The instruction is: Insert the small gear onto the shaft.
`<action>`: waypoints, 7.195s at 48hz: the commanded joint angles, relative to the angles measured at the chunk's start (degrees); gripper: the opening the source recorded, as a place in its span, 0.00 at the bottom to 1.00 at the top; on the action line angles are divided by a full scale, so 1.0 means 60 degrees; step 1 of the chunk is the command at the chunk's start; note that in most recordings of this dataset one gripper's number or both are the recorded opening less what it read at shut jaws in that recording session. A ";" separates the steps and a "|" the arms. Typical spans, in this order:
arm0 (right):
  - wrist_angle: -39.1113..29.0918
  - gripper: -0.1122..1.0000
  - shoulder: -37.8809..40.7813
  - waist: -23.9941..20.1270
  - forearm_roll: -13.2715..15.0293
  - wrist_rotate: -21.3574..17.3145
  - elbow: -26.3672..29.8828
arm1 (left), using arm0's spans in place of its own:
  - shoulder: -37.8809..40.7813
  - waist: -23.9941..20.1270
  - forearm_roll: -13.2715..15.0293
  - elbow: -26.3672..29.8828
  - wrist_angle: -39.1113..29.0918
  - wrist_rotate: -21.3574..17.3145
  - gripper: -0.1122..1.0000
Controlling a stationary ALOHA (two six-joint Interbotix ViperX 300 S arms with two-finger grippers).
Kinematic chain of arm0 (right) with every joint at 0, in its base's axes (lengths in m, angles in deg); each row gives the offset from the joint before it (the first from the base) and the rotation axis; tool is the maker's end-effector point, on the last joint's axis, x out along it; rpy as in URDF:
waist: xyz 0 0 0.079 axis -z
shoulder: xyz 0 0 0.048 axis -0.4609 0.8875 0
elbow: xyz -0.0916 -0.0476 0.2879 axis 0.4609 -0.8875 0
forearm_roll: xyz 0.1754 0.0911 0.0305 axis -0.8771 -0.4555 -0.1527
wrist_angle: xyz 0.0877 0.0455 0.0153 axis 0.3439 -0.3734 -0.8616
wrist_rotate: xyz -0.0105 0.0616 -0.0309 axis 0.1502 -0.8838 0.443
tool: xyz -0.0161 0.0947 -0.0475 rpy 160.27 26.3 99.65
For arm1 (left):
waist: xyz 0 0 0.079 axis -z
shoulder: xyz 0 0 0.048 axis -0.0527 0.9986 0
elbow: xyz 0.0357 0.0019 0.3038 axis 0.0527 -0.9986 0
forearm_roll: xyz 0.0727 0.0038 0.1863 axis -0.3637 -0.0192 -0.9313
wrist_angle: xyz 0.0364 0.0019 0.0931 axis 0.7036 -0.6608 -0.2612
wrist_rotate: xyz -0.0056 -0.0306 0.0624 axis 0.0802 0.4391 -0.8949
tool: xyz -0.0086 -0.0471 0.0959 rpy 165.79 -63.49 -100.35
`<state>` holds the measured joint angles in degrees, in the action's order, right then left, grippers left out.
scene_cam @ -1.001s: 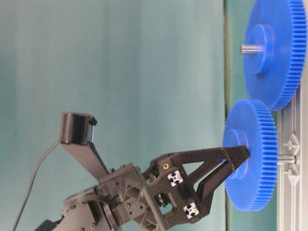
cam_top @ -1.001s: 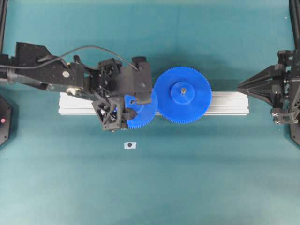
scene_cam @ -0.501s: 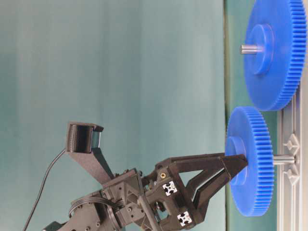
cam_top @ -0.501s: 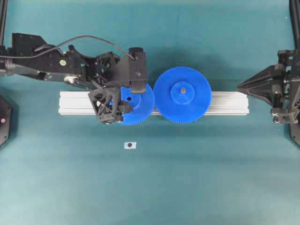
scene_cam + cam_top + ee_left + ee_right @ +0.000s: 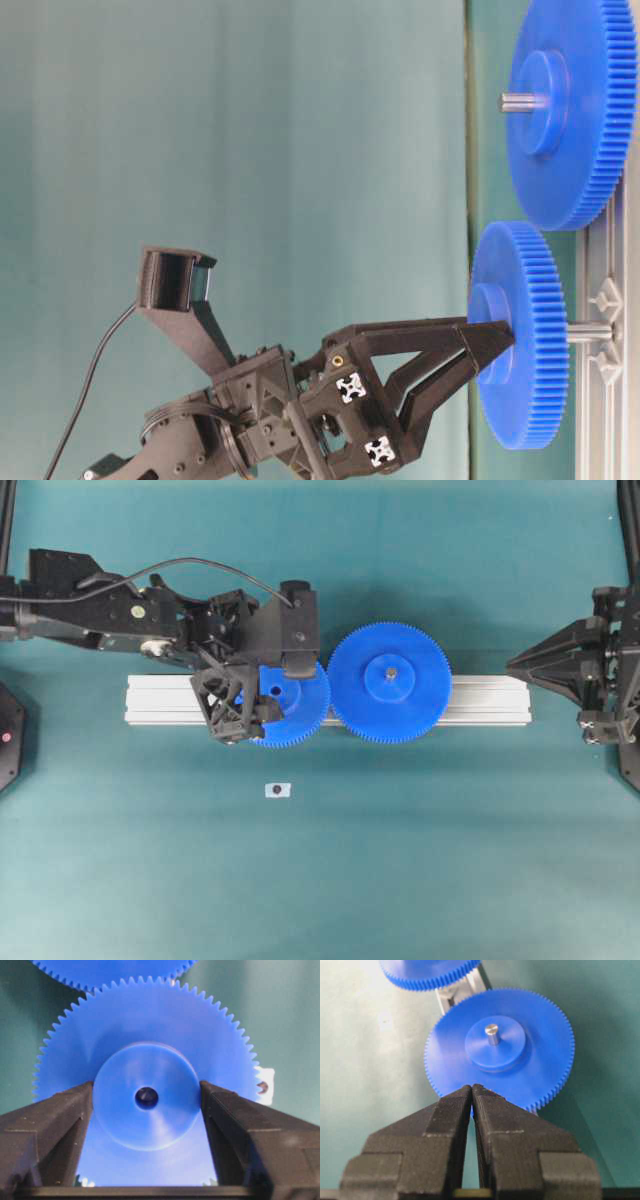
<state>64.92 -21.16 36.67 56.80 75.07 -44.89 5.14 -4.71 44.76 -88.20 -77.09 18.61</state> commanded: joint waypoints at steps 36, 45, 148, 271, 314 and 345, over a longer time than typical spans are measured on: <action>0.0088 0.24 0.0029 0.0029 0.0000 -0.0059 0.0088 | -0.0425 -0.0015 -0.0029 0.0410 -0.0029 -0.0059 0.88; 0.0073 0.24 -0.0117 0.0029 0.0000 -0.0059 0.0029 | -0.0908 0.0029 -0.0029 0.0176 -0.0073 -0.0059 0.88; 0.0146 0.24 -0.2344 -0.0015 0.0044 -0.0044 -0.0923 | -0.7412 0.1187 -0.0029 -0.4277 0.2534 0.0806 0.88; -0.0688 0.24 -0.2783 -0.0425 0.1157 0.0000 -0.0615 | -0.7983 0.1201 -0.0029 -0.5142 0.3442 0.1289 0.88; -0.0806 0.24 -0.2783 -0.0425 0.1157 0.0000 -0.0601 | -0.7998 0.1201 -0.0029 -0.5215 0.3442 0.1304 0.88; -0.0894 0.24 -0.2783 -0.0425 0.1201 0.0015 -0.0601 | -0.7954 0.1201 -0.0029 -0.5244 0.3369 0.1304 0.88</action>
<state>59.21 -38.30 34.21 63.92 75.16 -50.07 -42.76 2.23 44.76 -120.19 -57.13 26.44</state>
